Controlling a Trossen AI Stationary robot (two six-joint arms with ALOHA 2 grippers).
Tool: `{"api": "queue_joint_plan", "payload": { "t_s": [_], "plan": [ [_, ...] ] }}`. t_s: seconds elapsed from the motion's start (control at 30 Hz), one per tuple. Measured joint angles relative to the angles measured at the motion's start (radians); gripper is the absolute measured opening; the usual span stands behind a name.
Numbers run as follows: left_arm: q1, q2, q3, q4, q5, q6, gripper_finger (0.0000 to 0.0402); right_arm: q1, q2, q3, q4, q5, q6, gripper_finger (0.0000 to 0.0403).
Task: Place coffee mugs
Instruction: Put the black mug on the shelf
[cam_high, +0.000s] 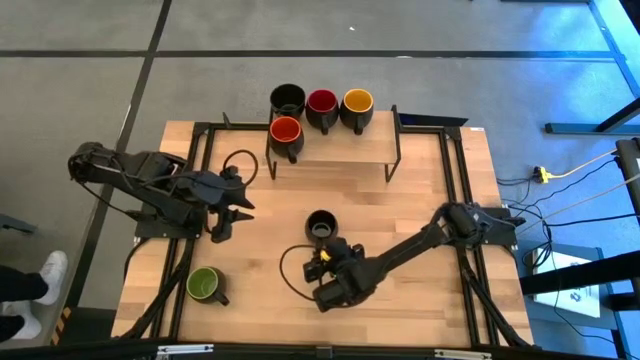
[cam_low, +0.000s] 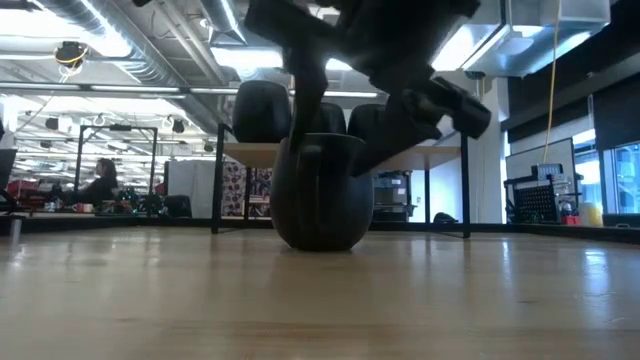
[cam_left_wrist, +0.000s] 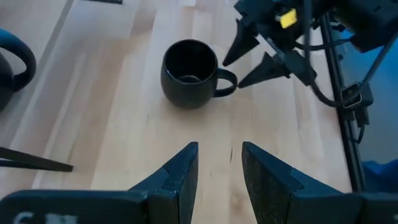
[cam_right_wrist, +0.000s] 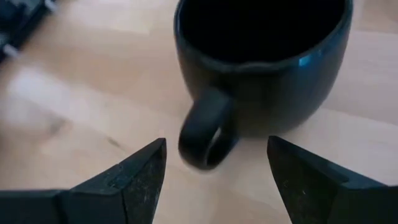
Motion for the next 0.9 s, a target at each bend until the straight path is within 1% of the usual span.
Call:
{"api": "queue_joint_plan", "payload": {
  "t_s": [0.13, 0.23, 0.33, 0.5, 0.7, 0.9],
  "plan": [
    [0.000, 0.000, 0.000, -0.005, -0.002, 0.022, 0.0118, -0.023, -0.001, 0.001, -0.011, 0.006, 0.009, 0.0260],
    [0.000, 0.000, 0.000, -0.007, -0.002, 0.023, 0.0118, -0.031, -0.001, 0.001, -0.010, -0.014, 0.008, 0.0239],
    [0.000, 0.000, 0.000, -0.008, -0.002, 0.023, 0.0118, -0.031, 0.003, 0.001, -0.011, -0.005, 0.007, 0.0204],
    [0.000, 0.000, 0.000, -0.009, -0.002, 0.023, 0.0118, -0.029, 0.007, 0.001, -0.012, -0.013, 0.002, 0.0132],
    [0.000, 0.000, 0.000, -0.009, -0.002, 0.024, 0.0118, -0.023, 0.013, 0.001, -0.019, -0.005, -0.047, 0.0054],
    [0.000, 0.000, 0.000, -0.009, -0.002, 0.049, 0.0118, -0.022, 0.013, 0.001, -0.023, 0.003, -0.091, 0.0050]
  ]
}}
